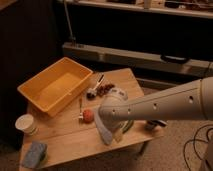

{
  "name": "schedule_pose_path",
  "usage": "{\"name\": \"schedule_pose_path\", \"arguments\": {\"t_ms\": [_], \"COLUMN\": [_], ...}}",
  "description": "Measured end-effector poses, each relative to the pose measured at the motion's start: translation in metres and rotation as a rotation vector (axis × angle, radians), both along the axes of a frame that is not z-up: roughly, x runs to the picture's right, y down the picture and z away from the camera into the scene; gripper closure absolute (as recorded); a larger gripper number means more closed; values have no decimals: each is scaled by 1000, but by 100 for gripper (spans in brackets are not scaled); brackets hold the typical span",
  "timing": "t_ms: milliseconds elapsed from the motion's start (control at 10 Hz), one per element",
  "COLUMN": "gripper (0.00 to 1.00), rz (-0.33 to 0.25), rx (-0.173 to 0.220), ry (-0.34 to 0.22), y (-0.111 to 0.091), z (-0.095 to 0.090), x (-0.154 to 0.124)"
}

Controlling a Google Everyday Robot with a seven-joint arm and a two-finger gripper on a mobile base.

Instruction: Place towel in paper cup

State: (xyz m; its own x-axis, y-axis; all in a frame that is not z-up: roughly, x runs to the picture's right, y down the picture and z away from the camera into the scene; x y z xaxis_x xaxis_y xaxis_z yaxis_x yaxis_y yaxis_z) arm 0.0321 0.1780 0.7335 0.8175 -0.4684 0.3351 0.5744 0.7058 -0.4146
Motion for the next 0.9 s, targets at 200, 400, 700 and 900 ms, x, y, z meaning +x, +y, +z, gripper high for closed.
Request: {"name": "schedule_pose_path", "arguments": {"t_ms": [200,400,700,900], "gripper": [20,20,20,20], "rz": [22,31,32,13], "rx": [7,21,26,34], "ry": [-38,-68,-74,-113], "y": [-24,-41,-45,-45], "z": [18,31,34,38], "x": [26,42,49,48]}}
